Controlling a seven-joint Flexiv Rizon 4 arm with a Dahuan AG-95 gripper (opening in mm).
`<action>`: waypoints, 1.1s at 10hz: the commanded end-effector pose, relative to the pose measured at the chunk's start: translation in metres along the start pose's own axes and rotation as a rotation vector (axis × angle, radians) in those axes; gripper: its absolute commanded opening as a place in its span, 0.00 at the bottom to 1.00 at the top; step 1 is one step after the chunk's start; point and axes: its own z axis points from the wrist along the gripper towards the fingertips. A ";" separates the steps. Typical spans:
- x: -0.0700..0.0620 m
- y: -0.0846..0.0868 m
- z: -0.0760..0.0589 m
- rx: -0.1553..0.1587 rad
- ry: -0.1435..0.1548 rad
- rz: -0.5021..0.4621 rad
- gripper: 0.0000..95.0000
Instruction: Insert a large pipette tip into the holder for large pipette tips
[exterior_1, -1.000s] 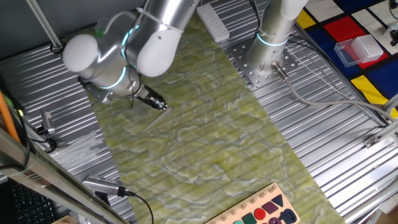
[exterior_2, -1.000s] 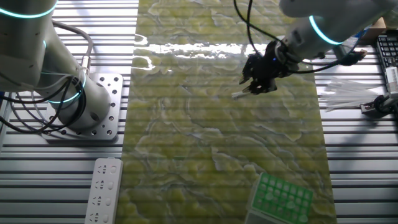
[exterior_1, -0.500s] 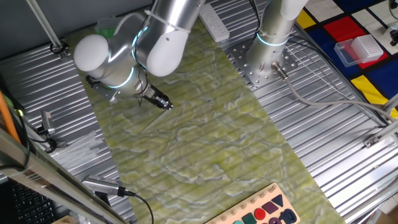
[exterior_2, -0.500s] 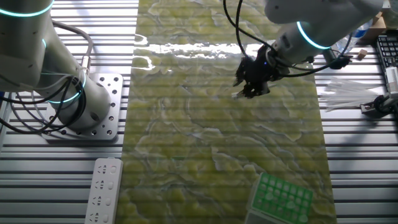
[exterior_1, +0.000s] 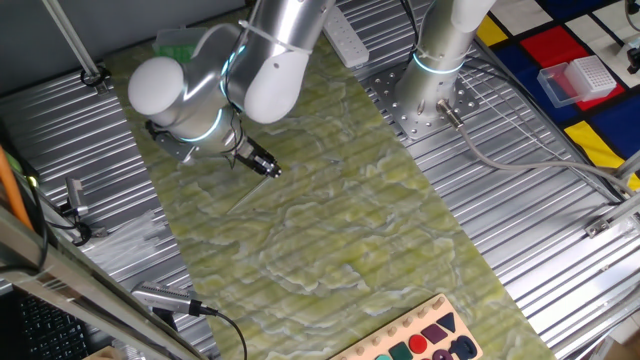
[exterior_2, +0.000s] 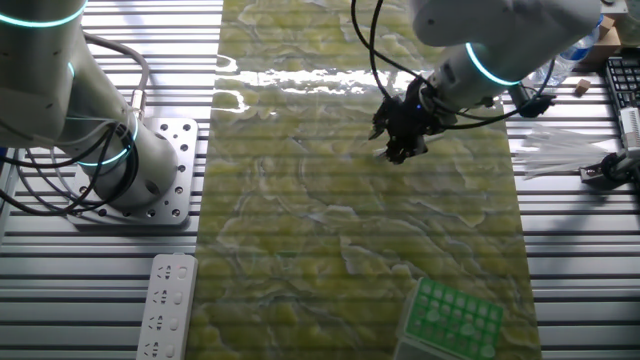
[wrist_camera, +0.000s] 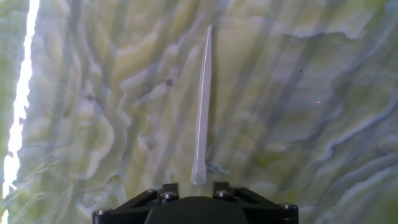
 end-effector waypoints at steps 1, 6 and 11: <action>-0.001 -0.001 0.005 0.004 -0.004 0.001 0.20; -0.001 -0.001 0.010 0.010 -0.020 0.002 0.20; -0.001 -0.001 0.013 0.018 -0.040 0.005 0.20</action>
